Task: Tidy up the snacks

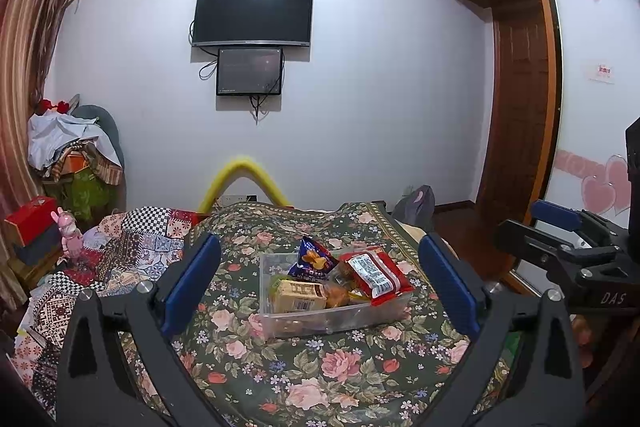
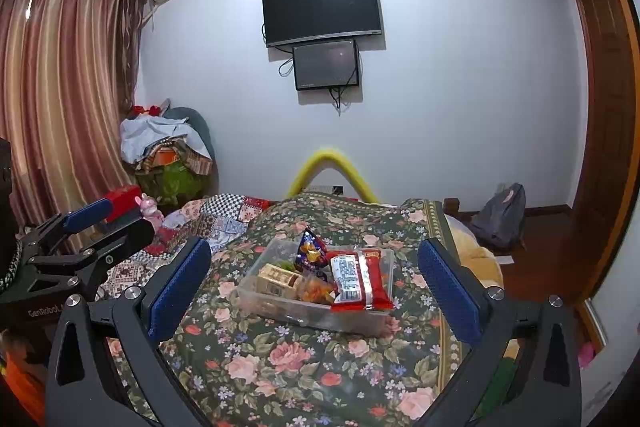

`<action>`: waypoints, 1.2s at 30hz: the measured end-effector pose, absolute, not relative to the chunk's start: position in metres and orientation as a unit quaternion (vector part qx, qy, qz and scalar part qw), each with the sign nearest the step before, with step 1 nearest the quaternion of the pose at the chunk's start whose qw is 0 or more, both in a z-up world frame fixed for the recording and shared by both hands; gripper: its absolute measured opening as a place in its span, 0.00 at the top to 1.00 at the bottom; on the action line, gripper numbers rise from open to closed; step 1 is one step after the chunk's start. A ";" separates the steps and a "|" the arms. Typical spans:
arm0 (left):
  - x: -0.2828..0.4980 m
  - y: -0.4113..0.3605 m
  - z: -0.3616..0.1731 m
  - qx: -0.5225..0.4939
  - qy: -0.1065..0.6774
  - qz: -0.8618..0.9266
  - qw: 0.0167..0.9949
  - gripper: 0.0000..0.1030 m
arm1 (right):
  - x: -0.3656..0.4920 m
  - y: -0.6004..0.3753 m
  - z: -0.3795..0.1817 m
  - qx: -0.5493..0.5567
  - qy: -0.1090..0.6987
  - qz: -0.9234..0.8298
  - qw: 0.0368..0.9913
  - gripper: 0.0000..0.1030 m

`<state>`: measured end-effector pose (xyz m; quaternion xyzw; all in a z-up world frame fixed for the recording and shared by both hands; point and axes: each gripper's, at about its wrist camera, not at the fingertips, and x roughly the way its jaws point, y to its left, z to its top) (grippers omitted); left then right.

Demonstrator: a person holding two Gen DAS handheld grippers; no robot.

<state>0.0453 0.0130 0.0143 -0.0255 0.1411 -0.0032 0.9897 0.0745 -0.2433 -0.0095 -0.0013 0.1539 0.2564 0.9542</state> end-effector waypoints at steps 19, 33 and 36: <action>0.044 0.011 0.015 -0.025 0.143 -0.011 0.989 0.01 | 0.075 -0.245 -0.010 0.001 0.155 0.257 0.954 0.00; 0.041 0.012 0.015 -0.025 0.142 -0.015 0.989 0.01 | 0.074 -0.244 -0.007 0.000 0.153 0.254 0.955 0.00; 0.040 0.012 0.015 -0.024 0.141 -0.016 0.990 0.01 | 0.075 -0.244 -0.007 0.000 0.155 0.255 0.954 0.00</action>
